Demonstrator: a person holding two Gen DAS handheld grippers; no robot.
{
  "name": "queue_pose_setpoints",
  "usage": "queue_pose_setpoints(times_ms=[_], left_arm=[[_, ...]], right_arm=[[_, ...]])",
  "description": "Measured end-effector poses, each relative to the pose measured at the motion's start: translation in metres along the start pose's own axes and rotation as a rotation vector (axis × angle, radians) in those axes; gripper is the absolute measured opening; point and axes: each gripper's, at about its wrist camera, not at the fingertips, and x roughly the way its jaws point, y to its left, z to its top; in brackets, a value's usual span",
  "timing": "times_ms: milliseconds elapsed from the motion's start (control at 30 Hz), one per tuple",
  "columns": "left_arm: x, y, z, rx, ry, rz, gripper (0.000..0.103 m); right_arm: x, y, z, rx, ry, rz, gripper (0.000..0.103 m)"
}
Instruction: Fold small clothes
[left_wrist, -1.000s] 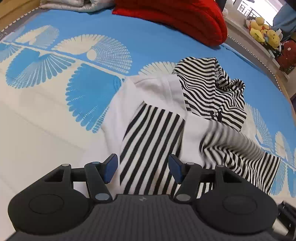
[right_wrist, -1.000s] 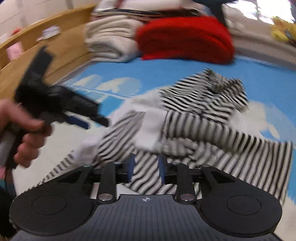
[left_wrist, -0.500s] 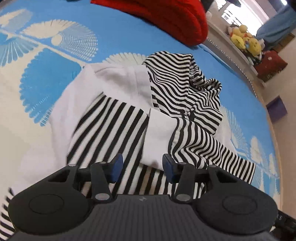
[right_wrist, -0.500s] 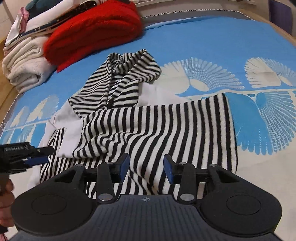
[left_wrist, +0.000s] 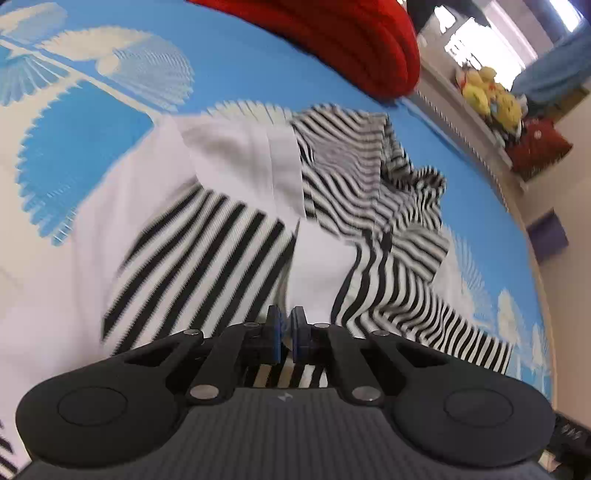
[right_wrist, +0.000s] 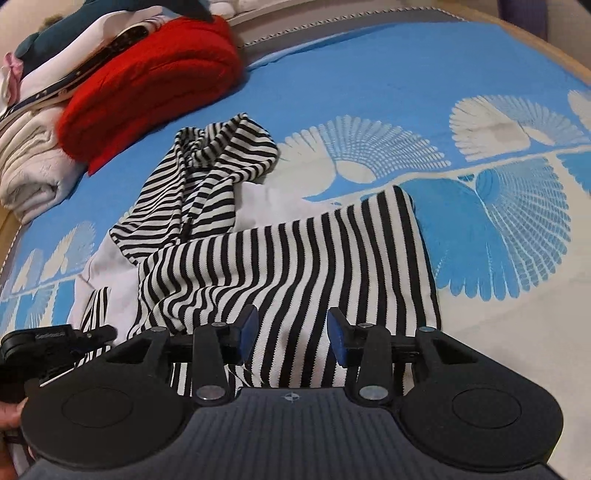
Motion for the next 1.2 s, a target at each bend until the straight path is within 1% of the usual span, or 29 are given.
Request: queue_pose_setpoints(times_ms=[67,133,167,200,267,300,333,367,400,433,467,533,600,667,700,767,800,833,867,900,933,967,1000,1033,1067,1100,1133,1167,1200], left_arm=[[-0.021,-0.006,0.007,-0.001,-0.037,-0.018,0.005],[-0.052,-0.017,0.011,0.036,-0.104,0.017,0.005],[-0.068,-0.021,0.011,0.057,-0.142,0.054,0.005],[-0.084,-0.024,0.009,0.077,-0.188,0.116,0.005],[-0.109,-0.019,-0.001,0.089,-0.261,0.275,0.006],[-0.113,-0.014,-0.004,0.075,-0.260,0.329,0.006],[-0.114,-0.005,-0.007,0.047,-0.229,0.377,0.007],[-0.112,0.001,-0.008,0.023,-0.193,0.400,0.007],[-0.108,0.008,-0.008,0.001,-0.150,0.396,0.007],[-0.105,0.012,-0.007,-0.014,-0.125,0.379,0.009],[-0.104,0.014,-0.005,-0.018,-0.122,0.374,0.011],[-0.102,0.012,-0.001,0.017,-0.153,0.358,0.015],[-0.092,0.015,0.004,0.037,-0.119,0.311,0.021],[-0.077,0.026,0.005,0.024,-0.041,0.248,0.022],[-0.068,0.031,0.004,0.012,0.008,0.244,0.023],[-0.050,0.050,-0.003,-0.044,0.131,0.262,0.024],[-0.044,0.059,-0.007,-0.080,0.169,0.268,0.024],[-0.044,0.063,-0.009,-0.099,0.169,0.270,0.024],[-0.046,0.062,-0.008,-0.087,0.154,0.283,0.024],[-0.048,0.058,-0.006,-0.055,0.137,0.296,0.024],[-0.052,0.053,-0.004,-0.014,0.106,0.301,0.025],[-0.055,0.049,-0.004,0.014,0.080,0.300,0.029],[-0.056,0.046,-0.004,0.035,0.065,0.299,0.032],[-0.055,0.045,-0.004,0.037,0.070,0.297,0.033],[-0.051,0.047,-0.006,0.022,0.093,0.294,0.033],[-0.046,0.051,-0.008,-0.002,0.125,0.289,0.033],[-0.041,0.056,-0.011,-0.028,0.156,0.290,0.033],[-0.038,0.058,-0.009,-0.035,0.164,0.304,0.033],[-0.040,0.056,-0.009,-0.023,0.155,0.320,0.033]], right_arm=[[0.002,-0.002,0.000,0.025,0.005,-0.006,0.043],[0.003,-0.004,0.000,0.045,0.007,-0.015,0.043],[0.003,-0.004,0.000,0.051,0.006,-0.023,0.043],[0.004,-0.004,0.000,0.060,0.006,-0.038,0.043],[0.005,-0.004,0.000,0.080,0.006,-0.061,0.043],[0.006,-0.005,-0.001,0.095,0.007,-0.069,0.043],[0.007,-0.005,-0.001,0.105,0.009,-0.073,0.044],[0.008,-0.005,-0.002,0.119,0.013,-0.076,0.045],[0.010,-0.005,-0.004,0.126,0.020,-0.080,0.048],[0.014,-0.005,-0.006,0.133,0.036,-0.091,0.048],[0.017,-0.005,-0.008,0.137,0.049,-0.102,0.048],[0.024,-0.008,-0.013,0.146,0.083,-0.129,0.048],[0.032,-0.013,-0.017,0.156,0.117,-0.155,0.047],[0.036,-0.017,-0.021,0.164,0.125,-0.172,0.047],[0.036,-0.016,-0.020,0.155,0.119,-0.190,0.046],[0.032,-0.011,-0.019,0.144,0.102,-0.209,0.047],[0.027,-0.007,-0.018,0.147,0.077,-0.207,0.047],[0.023,-0.003,-0.017,0.139,0.055,-0.193,0.048],[0.020,0.002,-0.016,0.113,0.043,-0.173,0.049],[0.020,0.007,-0.015,0.085,0.042,-0.146,0.055],[0.024,0.008,-0.016,0.077,0.064,-0.116,0.059],[0.032,0.005,-0.019,0.094,0.111,-0.107,0.059],[0.041,-0.002,-0.023,0.126,0.160,-0.120,0.058],[0.045,-0.007,-0.025,0.145,0.169,-0.119,0.058],[0.045,-0.006,-0.024,0.138,0.161,-0.119,0.058],[0.042,0.000,-0.022,0.116,0.155,-0.138,0.058],[0.037,0.004,-0.020,0.104,0.133,-0.147,0.059],[0.031,0.008,-0.018,0.091,0.102,-0.146,0.059],[0.026,0.012,-0.016,0.077,0.083,-0.144,0.060]])
